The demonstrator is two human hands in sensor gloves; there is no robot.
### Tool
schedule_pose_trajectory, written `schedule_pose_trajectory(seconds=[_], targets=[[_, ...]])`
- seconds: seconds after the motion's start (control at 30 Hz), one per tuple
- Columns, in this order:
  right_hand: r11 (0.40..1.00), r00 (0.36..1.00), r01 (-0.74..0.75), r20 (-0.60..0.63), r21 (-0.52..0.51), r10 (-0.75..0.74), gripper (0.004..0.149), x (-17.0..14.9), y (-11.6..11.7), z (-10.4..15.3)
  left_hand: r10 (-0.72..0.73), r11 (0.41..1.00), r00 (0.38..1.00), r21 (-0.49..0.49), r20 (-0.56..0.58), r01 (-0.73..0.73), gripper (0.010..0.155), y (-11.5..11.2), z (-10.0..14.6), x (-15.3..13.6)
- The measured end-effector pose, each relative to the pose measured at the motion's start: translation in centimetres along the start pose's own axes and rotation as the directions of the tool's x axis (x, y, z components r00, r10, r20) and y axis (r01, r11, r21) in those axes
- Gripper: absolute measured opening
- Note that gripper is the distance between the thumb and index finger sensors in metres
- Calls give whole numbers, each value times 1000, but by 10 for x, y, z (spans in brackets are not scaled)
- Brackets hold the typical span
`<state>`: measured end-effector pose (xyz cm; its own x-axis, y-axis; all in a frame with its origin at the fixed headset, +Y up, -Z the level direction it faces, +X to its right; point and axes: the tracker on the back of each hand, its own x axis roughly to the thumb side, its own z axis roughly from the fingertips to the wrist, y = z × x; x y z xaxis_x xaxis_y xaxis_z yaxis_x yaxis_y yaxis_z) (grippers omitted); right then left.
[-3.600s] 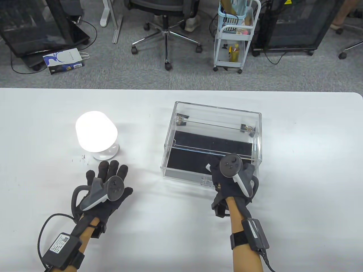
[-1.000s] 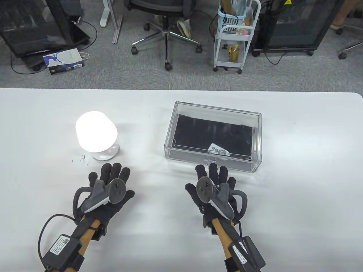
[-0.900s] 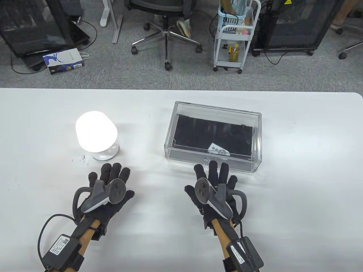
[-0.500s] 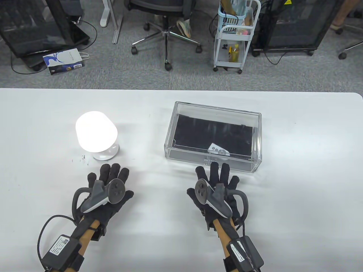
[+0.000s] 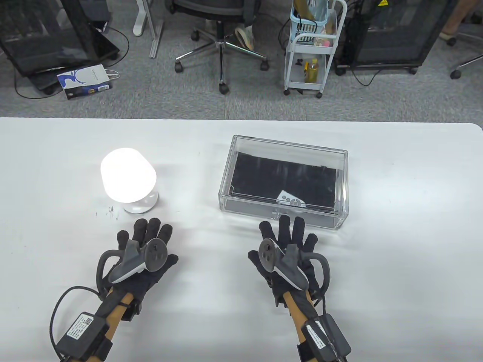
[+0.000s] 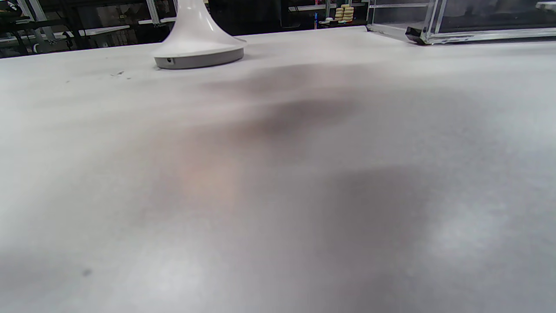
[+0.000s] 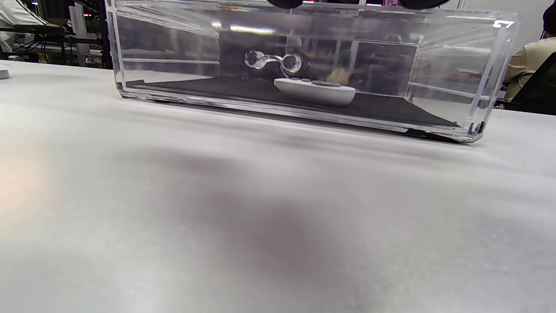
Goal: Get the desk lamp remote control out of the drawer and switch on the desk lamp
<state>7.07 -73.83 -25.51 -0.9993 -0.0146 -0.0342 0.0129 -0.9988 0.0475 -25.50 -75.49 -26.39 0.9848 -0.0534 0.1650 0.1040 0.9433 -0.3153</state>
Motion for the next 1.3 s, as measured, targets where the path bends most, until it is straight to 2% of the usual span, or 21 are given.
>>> schedule_pose_trajectory(seconds=[1.3], targets=[[1000,1000,-9,-4,12,9,79,0,2,-1,-11,1000,1000,-25,3,11,76,-4,-3,3]])
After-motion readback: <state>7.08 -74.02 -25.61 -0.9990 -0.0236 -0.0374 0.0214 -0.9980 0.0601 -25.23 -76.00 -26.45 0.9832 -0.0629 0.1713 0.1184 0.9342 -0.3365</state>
